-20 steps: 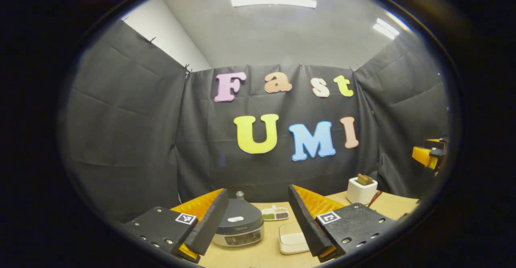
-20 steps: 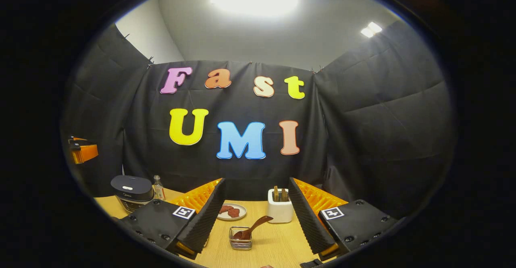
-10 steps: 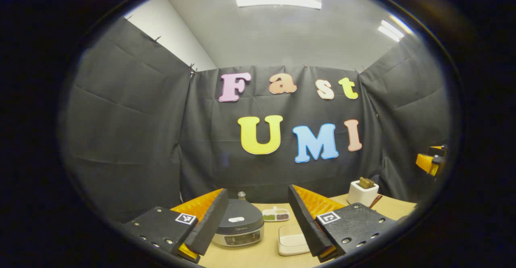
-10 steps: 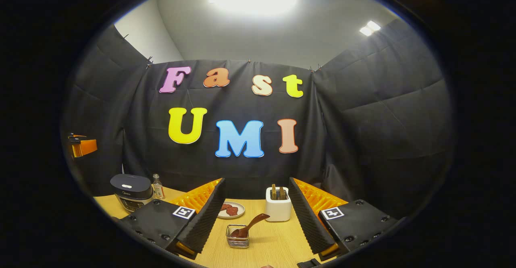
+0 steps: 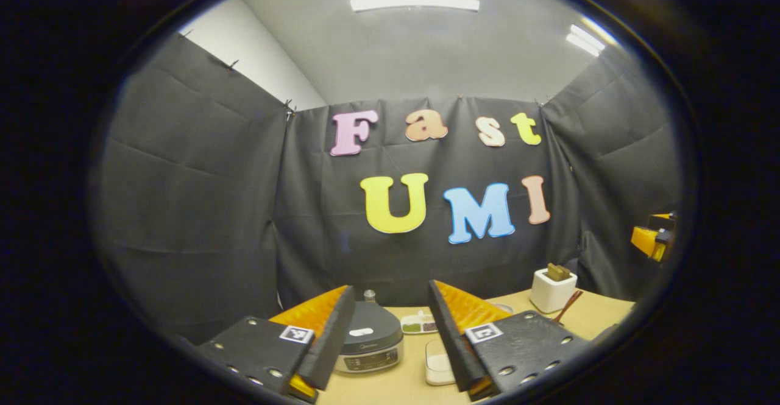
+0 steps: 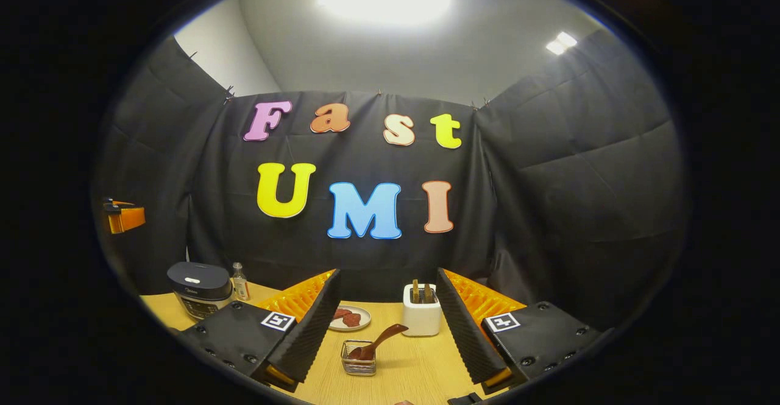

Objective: Close the left gripper, press the button to open the rice cooker; take a wooden spoon from the chopstick holder with the right hand, scoop a spoonful of rice and pour it into the rice cooker, then put the wooden spoon back into the chopstick holder.

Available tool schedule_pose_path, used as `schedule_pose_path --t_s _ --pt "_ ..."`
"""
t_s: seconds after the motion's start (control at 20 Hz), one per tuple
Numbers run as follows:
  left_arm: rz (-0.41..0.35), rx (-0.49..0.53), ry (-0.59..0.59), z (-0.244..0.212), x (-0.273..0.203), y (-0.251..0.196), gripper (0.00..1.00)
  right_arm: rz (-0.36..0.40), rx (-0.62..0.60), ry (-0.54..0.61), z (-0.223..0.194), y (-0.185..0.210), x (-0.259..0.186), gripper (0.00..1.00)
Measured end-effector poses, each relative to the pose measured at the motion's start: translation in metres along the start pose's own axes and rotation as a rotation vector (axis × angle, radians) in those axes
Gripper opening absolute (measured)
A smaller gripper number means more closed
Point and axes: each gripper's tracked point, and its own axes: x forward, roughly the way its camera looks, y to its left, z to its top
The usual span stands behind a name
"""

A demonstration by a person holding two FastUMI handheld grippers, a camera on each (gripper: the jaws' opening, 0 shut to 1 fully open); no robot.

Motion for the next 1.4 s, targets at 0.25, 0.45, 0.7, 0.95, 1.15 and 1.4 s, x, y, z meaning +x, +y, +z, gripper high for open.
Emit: schedule_pose_path --t_s 0.25,0.45,0.7,0.95,1.15,1.4 --pt "0.006 -0.018 0.003 0.001 -0.001 -0.001 0.43 0.008 -0.005 0.001 -0.001 -0.002 0.003 0.97" --pt "0.092 -0.048 -0.007 0.003 0.007 0.021 0.14 0.022 -0.013 -0.003 -0.002 -0.004 0.004 0.98" --pt "0.080 -0.052 -0.018 0.009 0.010 0.014 0.01 0.062 -0.027 -0.001 -0.008 -0.010 0.005 0.98" --pt "0.092 -0.031 -0.002 0.008 0.025 0.023 0.01 0.108 -0.043 -0.005 -0.014 -0.014 0.007 0.98" --pt "0.080 0.000 0.039 -0.003 0.056 0.031 0.01 0.097 -0.026 0.011 -0.018 -0.013 0.015 0.97" --pt "0.048 -0.070 0.091 -0.035 0.107 0.047 0.01 0.032 -0.028 0.017 -0.017 -0.013 0.024 0.98"
